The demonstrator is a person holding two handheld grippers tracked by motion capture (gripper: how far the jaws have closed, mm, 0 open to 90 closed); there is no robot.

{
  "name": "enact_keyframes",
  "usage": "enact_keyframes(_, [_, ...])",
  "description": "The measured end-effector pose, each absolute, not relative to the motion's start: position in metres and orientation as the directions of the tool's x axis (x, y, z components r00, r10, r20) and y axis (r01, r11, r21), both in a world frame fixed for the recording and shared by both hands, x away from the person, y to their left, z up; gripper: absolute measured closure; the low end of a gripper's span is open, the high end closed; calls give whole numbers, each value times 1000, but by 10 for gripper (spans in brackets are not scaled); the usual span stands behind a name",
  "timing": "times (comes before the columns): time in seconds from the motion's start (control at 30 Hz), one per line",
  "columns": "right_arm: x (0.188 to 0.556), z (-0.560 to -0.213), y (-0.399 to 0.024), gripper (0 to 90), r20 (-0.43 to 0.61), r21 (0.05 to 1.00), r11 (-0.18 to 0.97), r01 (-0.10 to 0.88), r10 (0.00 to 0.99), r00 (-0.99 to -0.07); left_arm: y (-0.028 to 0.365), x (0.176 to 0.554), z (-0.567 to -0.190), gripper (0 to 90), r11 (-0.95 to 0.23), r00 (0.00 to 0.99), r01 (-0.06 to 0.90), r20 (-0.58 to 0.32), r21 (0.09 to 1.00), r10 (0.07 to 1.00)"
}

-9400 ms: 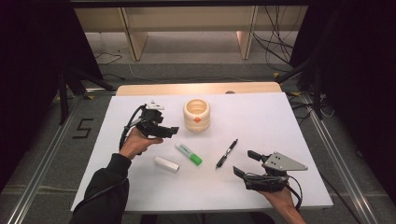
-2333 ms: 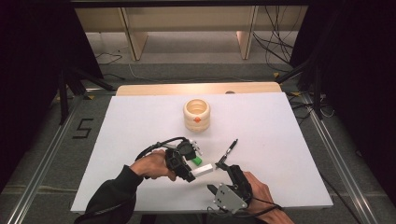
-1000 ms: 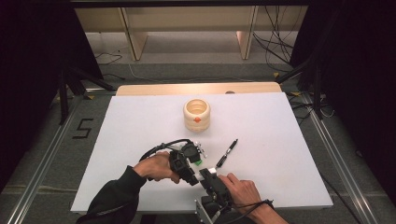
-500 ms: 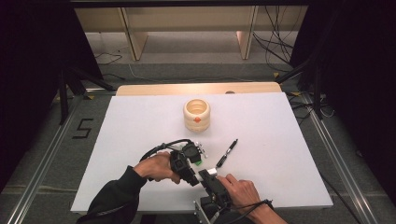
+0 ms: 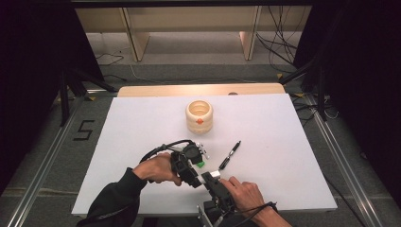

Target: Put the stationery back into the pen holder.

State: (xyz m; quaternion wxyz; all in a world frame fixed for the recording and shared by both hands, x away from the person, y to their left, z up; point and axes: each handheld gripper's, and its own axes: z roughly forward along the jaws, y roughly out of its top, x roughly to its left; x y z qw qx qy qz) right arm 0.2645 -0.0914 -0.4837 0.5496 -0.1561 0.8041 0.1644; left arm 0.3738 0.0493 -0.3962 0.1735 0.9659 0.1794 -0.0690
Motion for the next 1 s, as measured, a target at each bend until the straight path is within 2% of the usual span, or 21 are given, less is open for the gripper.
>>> enact_keyframes(0.13, [267,-484,-97,701,-932,119,901,-416,-43,-360,59,374,-387,469,-849,924,381,-173,366,340])
enact_keyframes(0.3, [272,-481,-102,701,-929,133,906,-401,-26,-369,72,384,-389,394,-796,905,426,-188,431,383])
enact_keyframes(0.6, [282,-473,-115,701,-896,249,908,-338,83,-436,90,384,-387,267,-721,885,440,-121,535,450])
enact_keyframes(0.83, [293,-462,-129,701,-833,402,878,-261,232,-503,103,380,-393,224,-652,866,434,-87,622,493])
enact_keyframes(1.0, [300,-457,-135,701,-789,475,850,-229,295,-539,112,375,-398,212,-602,857,408,-60,687,512])
